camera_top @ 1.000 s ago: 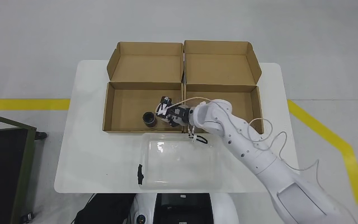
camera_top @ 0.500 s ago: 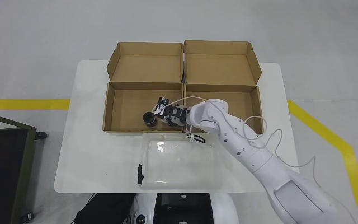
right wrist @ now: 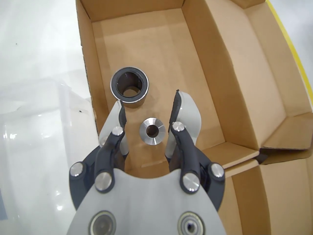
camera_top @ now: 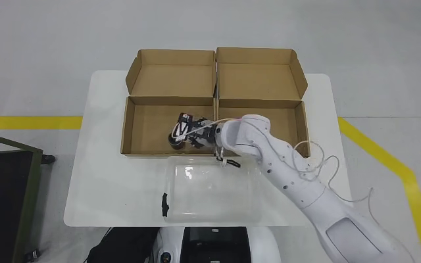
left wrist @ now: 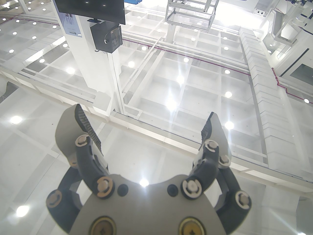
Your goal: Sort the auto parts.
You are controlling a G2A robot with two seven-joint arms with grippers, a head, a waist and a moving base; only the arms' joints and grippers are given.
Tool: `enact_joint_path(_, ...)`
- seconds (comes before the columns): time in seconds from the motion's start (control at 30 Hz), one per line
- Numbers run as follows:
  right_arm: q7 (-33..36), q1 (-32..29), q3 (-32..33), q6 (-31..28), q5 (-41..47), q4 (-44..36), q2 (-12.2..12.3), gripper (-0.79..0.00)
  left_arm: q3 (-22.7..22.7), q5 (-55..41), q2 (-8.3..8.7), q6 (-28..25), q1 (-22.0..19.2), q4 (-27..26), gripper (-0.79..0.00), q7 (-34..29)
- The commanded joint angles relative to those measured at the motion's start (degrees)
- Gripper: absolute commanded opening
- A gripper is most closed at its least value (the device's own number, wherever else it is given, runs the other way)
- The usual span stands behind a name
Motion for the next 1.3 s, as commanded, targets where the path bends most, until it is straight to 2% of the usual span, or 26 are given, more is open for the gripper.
enact_joint_path(0.0, -0.08, -1.74, 1.47, -0.06, -0.67, -3.77, 0.6, -0.416, 0.0, 0.0, 0.0, 0.0, 0.0, 0.0, 0.0, 0.0)
enact_joint_path(0.17, -0.9, -6.32, 5.79, -2.32, -1.22, -11.27, 2.22, -0.397, 0.0, 0.0, 0.0, 0.0, 0.0, 0.0, 0.0, 0.0)
enact_joint_path(0.33, -5.28, -11.5, 11.74, -6.91, -3.39, -16.81, 4.18, -0.182, 0.0, 0.0, 0.0, 0.0, 0.0, 0.0, 0.0, 0.0)
enact_joint_path(0.43, -8.49, -15.79, 16.63, -7.99, -5.18, -20.2, 5.47, -0.095, 0.0, 0.0, 0.0, 0.0, 0.0, 0.0, 0.0, 0.0)
enact_joint_path(0.57, -14.46, -23.36, 23.6, -6.66, -8.07, -24.75, 6.99, 0.0, 0.0, 0.0, 0.0, 0.0, 0.0, 0.0, 0.0, 0.0)
enact_joint_path(0.87, -29.38, -39.23, 35.87, -6.13, -14.36, -30.71, 9.43, 0.0, 0.0, 0.0, 0.0, 0.0, 0.0, 0.0, 0.0, 0.0)
enact_joint_path(1.1, -41.64, -49.36, 40.84, -3.14, -19.89, -32.71, 10.4, 0.0, 0.0, 0.0, 0.0, 0.0, 0.0, 0.0, 0.0, 0.0)
enact_joint_path(1.27, -50.32, -56.21, 43.52, 1.16, -22.89, -32.6, 10.82, 0.0, 0.0, 0.0, 0.0, 0.0, 0.0, 0.0, 0.0, 0.0)
